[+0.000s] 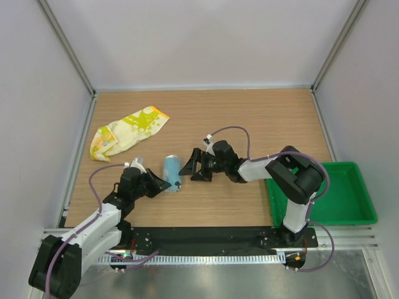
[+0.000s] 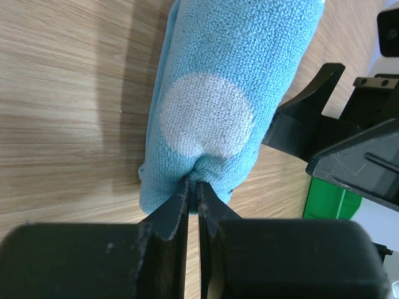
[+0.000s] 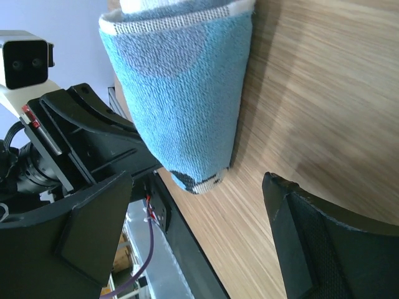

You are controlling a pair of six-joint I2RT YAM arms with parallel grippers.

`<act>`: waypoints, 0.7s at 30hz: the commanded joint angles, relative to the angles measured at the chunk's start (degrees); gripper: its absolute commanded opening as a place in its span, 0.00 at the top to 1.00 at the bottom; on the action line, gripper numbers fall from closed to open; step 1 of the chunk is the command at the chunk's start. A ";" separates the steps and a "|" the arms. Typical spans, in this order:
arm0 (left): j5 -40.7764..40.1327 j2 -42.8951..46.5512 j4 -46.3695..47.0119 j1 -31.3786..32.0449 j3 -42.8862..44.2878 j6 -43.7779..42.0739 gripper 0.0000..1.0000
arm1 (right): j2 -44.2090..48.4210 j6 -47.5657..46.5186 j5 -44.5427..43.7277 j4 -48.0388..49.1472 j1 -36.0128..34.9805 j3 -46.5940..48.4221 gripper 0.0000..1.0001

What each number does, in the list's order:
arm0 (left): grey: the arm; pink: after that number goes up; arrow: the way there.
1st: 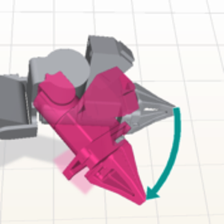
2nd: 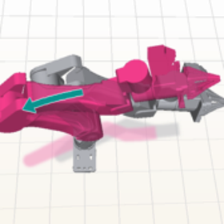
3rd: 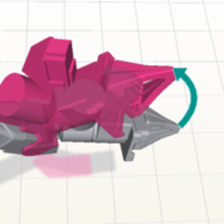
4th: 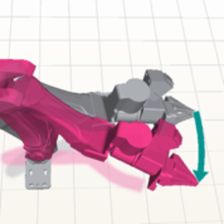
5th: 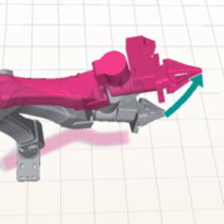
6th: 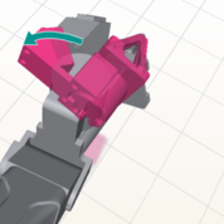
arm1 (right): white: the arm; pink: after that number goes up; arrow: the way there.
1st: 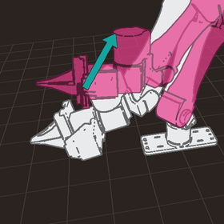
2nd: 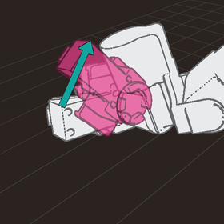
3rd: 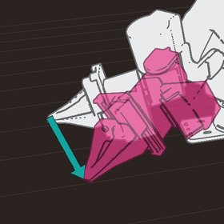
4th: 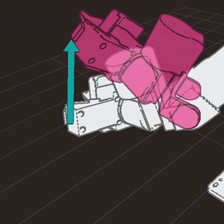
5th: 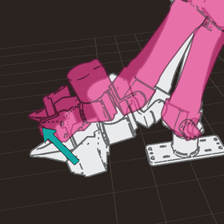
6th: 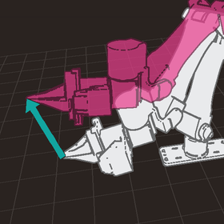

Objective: Roll the towels

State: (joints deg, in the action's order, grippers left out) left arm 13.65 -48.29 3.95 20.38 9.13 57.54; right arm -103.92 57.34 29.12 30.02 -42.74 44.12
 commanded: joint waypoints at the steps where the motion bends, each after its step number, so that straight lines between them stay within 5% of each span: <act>1: 0.94 -1.89 -2.01 -0.87 1.24 -3.04 0.93 | -1.37 -1.70 -0.38 3.12 -1.02 4.39 0.07; 21: 4.80 -6.02 1.24 -2.10 2.74 -7.09 0.94 | -10.60 -9.27 -10.40 -12.00 -6.74 18.98 0.12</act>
State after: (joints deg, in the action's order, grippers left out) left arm 17.50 -53.47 5.91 18.63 11.25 53.08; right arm -113.36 49.76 21.67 19.84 -48.45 60.29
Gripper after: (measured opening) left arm 0.069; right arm 0.886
